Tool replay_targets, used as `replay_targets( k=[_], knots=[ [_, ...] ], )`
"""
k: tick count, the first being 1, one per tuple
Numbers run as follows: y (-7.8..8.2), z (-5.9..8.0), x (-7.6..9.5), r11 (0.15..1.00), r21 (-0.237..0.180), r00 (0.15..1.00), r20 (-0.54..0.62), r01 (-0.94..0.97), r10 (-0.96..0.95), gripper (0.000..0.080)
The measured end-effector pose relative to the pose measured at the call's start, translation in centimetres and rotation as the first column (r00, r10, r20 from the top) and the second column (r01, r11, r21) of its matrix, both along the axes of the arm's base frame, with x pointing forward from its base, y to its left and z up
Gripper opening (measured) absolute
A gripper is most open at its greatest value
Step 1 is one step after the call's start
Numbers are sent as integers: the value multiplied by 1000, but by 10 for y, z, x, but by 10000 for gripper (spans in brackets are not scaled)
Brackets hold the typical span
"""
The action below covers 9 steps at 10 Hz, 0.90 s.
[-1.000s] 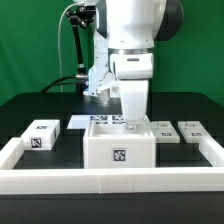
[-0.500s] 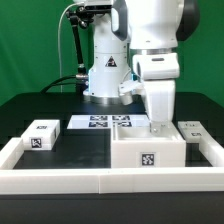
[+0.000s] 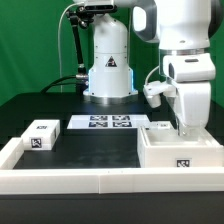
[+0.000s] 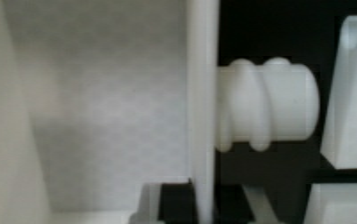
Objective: Assemble cabinet
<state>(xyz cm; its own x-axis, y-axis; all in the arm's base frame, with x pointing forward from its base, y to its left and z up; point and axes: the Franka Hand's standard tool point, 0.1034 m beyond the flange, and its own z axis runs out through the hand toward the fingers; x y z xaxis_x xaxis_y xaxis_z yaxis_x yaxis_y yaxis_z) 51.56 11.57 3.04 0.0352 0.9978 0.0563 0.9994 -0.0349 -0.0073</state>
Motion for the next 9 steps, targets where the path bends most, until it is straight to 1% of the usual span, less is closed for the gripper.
replay_targets(
  k=[5, 6, 7, 8, 9],
  knots=[
    [-1, -1, 1, 1000, -3, 1000, -6, 24, -24, 34],
    [-1, -1, 1, 1000, -3, 1000, -6, 24, -24, 248],
    [-1, -1, 1, 1000, -3, 1000, -7, 25, -25, 248],
    [-2, -1, 1, 1000, -3, 1000, -7, 25, -25, 431],
    [-2, -1, 1, 1000, -3, 1000, -7, 25, -25, 566]
  ],
)
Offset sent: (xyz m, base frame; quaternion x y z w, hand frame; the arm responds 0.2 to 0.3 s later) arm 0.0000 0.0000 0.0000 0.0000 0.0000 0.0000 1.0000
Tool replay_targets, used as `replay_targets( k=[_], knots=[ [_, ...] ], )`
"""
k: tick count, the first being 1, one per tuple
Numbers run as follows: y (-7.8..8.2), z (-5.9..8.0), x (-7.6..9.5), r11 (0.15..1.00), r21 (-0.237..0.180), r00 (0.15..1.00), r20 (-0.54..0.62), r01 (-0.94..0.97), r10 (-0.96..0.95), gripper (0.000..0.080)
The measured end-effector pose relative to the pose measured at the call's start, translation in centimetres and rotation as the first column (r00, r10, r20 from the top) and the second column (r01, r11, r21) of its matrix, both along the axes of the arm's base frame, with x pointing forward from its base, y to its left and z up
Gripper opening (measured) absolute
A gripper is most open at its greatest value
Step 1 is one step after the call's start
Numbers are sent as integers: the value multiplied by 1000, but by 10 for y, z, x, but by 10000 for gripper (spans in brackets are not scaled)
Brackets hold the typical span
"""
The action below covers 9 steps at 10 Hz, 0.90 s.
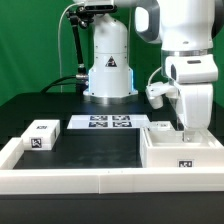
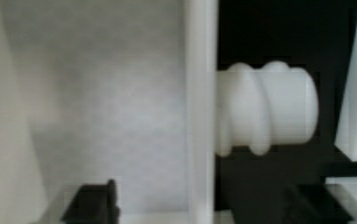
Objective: Assemble cabinet
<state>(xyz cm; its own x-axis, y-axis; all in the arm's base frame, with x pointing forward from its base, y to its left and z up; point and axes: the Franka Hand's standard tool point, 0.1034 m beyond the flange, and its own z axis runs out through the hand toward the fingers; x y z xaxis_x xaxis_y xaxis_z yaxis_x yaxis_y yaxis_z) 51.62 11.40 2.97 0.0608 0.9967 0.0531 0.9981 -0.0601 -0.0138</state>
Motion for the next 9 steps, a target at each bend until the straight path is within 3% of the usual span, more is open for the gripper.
replay_targets(
  k=[1, 2, 3, 7, 9],
  knots=[
    [0, 0, 0, 1000, 0, 1000, 0, 0, 0, 566],
    [0, 0, 0, 1000, 0, 1000, 0, 1, -1, 733],
    [-1, 0, 0, 1000, 0, 1000, 0, 1, -1, 779],
    [-1, 2, -1, 1000, -1, 1000, 0, 6, -6, 798],
    [4, 21, -11, 1000, -9, 1000, 11, 16, -15, 796]
  ],
)
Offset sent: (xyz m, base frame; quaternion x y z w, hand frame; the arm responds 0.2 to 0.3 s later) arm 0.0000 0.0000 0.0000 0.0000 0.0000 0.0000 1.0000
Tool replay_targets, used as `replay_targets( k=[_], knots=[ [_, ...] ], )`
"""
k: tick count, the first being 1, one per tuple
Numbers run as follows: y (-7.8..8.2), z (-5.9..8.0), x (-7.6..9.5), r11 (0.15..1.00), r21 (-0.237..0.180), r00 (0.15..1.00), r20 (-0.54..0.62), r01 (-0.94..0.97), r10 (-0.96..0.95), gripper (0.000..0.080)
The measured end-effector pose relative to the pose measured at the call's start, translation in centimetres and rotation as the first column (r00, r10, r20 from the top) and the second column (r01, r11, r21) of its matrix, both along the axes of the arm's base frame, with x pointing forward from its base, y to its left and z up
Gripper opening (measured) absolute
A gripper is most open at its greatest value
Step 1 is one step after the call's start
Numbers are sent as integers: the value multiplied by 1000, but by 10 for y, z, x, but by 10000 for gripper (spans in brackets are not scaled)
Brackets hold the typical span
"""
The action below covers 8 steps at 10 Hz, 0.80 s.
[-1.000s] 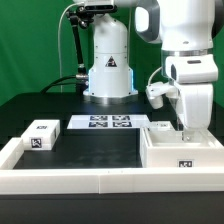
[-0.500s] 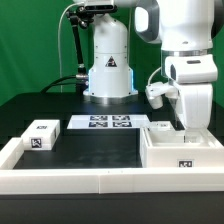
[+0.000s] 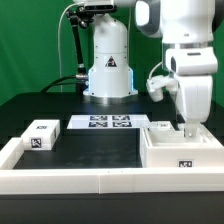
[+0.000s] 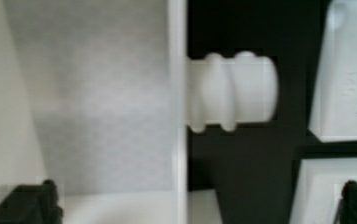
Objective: Assemble cabinet
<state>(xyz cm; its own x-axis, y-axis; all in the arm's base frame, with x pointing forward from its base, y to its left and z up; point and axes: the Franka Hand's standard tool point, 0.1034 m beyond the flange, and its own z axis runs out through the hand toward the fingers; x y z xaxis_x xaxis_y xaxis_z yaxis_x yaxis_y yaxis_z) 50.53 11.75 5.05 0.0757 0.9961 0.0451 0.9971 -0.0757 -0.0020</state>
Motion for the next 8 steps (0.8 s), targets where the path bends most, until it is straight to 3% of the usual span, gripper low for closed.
replay_targets(
  k=[3, 8],
  knots=[
    [12, 20, -24, 1000, -4, 1000, 7, 25, -25, 796],
    [11, 18, -26, 999, -4, 999, 0, 42, -42, 796]
  ],
)
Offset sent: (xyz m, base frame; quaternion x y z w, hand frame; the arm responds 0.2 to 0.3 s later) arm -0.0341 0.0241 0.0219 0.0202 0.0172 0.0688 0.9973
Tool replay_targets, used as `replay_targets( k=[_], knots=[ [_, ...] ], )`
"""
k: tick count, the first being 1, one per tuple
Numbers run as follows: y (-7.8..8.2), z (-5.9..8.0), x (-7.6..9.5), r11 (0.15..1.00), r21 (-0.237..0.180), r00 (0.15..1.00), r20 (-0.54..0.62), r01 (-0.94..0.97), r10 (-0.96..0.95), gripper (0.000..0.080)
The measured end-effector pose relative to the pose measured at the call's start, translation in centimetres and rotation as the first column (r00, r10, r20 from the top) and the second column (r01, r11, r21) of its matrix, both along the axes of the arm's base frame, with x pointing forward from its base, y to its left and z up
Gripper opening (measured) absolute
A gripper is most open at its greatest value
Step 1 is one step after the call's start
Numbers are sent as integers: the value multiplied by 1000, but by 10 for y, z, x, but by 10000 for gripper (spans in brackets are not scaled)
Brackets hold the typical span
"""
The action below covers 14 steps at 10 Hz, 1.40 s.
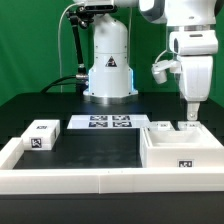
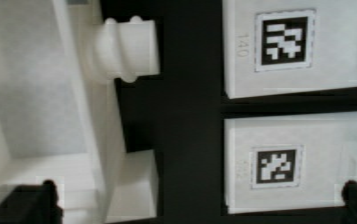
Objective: Assemble cabinet
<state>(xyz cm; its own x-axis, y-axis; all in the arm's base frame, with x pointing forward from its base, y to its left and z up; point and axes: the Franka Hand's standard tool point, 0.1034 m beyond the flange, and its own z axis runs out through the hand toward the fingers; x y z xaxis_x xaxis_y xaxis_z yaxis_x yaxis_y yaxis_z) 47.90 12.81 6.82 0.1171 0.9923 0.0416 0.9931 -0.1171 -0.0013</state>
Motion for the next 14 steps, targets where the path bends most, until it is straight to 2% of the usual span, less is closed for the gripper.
replay_targets(
  k=[1, 3, 5, 9, 12, 13, 14],
  knots=[
    [1, 0, -1, 1000, 1, 1000, 2, 8, -8, 796],
    [14, -7, -33, 1000, 17, 1000, 13, 18, -18, 796],
    [23, -15, -50, 1000, 27, 1000, 5, 0, -1, 796],
    [33, -34, -63, 999, 47, 1000, -15, -5, 6, 796],
    [31, -44, -69, 999, 47, 999, -36, 2, 0, 796],
    [30, -47, -71, 999, 48, 999, -44, 4, -2, 678],
    [31, -50, -72, 999, 48, 999, -52, 5, -3, 678]
  ],
)
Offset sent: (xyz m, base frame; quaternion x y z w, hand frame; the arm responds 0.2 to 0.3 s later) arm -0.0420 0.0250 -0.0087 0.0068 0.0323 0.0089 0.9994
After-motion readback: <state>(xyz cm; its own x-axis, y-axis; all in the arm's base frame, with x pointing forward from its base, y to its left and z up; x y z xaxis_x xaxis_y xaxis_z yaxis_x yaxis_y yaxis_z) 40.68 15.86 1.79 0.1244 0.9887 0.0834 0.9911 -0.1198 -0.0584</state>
